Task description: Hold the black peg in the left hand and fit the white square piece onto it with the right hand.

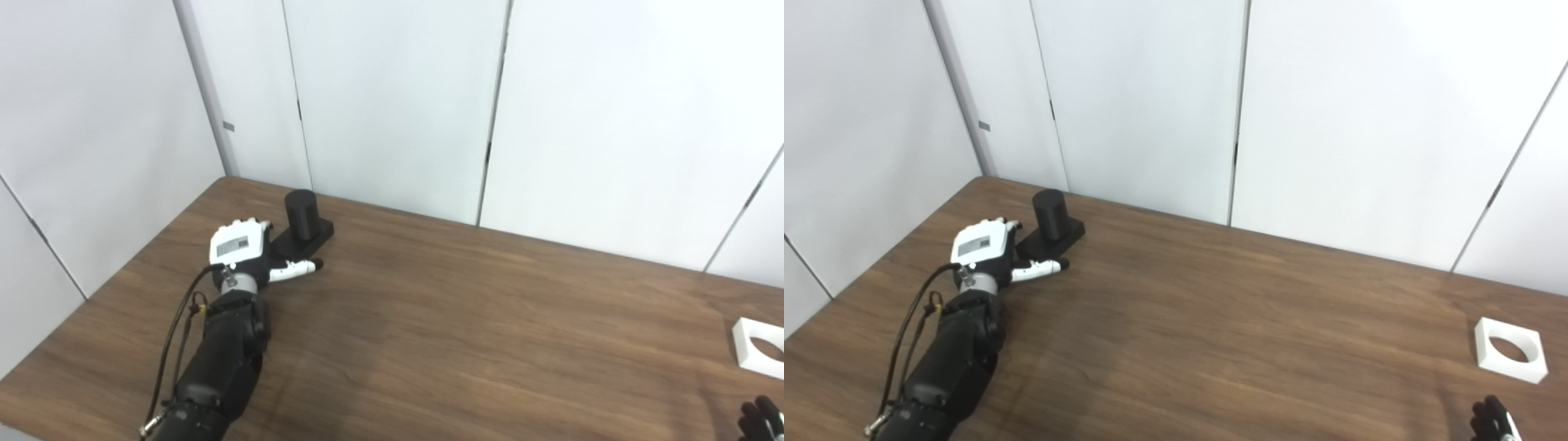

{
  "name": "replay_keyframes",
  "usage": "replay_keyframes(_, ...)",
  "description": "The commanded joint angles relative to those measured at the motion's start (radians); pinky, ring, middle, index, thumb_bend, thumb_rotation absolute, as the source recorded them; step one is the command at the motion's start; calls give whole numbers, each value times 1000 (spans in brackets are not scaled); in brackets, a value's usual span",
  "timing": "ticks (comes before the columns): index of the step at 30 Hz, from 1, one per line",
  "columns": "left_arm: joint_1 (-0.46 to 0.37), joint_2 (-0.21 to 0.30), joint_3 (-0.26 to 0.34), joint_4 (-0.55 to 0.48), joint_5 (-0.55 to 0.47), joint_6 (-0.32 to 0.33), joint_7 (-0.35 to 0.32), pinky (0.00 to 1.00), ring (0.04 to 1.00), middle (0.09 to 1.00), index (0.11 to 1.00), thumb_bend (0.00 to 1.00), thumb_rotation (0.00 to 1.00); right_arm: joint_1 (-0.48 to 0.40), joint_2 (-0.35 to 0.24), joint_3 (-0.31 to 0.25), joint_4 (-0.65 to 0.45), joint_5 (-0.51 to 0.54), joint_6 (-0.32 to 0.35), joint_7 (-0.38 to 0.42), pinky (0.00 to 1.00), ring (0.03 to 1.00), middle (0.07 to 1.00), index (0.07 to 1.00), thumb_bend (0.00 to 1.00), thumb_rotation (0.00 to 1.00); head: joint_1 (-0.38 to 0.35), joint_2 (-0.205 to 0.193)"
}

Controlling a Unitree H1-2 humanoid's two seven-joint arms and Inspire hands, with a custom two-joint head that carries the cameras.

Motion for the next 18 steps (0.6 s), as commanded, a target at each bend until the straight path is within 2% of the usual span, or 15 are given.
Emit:
replay_keyframes(1, -67, 29, 0, -2, 17, 2, 42, 1000, 988, 958, 873, 977, 826, -10, 26, 6, -8, 0, -6, 3, 992, 959, 943, 937, 572, 999, 0, 1)
replay_keyframes(11, -103, 32, -27, 89, 43, 2, 67, 1000, 984, 951, 845, 977, 817, -12, 22, 7, 3, 22, -12, 9, 1000, 966, 945, 937, 585, 964, -7, 3)
replay_keyframes(18, -120, 35, -42, 150, 65, 2, 96, 973, 958, 937, 838, 966, 798, -8, 18, 14, -1, 12, -8, 8, 980, 961, 941, 942, 587, 983, -11, 4)
